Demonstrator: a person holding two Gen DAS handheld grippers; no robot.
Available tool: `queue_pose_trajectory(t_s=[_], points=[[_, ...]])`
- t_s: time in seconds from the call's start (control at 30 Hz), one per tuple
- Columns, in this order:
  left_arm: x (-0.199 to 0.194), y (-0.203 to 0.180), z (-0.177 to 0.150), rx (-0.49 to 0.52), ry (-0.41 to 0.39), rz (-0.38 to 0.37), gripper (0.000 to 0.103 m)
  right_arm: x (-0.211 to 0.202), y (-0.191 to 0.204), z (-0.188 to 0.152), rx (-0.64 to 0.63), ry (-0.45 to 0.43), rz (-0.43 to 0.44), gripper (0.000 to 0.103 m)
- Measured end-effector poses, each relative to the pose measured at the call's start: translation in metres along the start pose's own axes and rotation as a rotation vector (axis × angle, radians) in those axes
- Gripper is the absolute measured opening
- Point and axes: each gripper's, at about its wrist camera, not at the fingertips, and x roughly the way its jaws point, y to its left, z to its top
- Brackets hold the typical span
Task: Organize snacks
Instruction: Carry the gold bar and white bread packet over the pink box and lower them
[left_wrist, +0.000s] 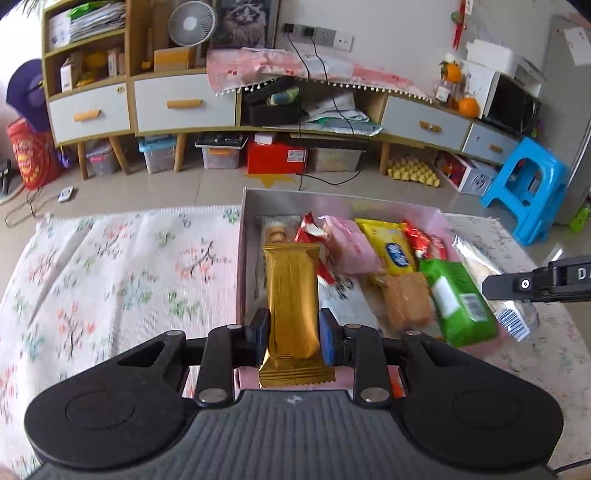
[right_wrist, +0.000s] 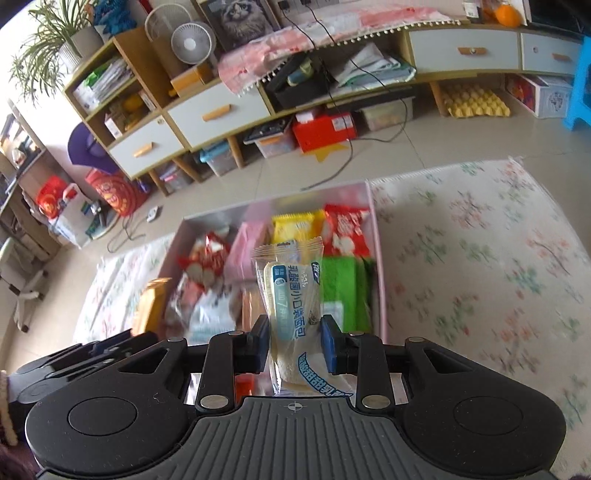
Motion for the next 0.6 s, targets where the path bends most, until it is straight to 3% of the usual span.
queue_pose_trajectory(t_s=[0.27, 0.6], points=[[0.022, -0.004, 0.012, 0.075, -0.014, 0.047, 0.026, 0.035, -0.002, 0.013, 0.02, -0.029, 0.033, 0.028], [0.033, 0.002, 0.02, 0.076, -0.034, 0.064, 0.026, 0.058, -0.001, 0.022, 0.029, -0.05, 0.045, 0.028]])
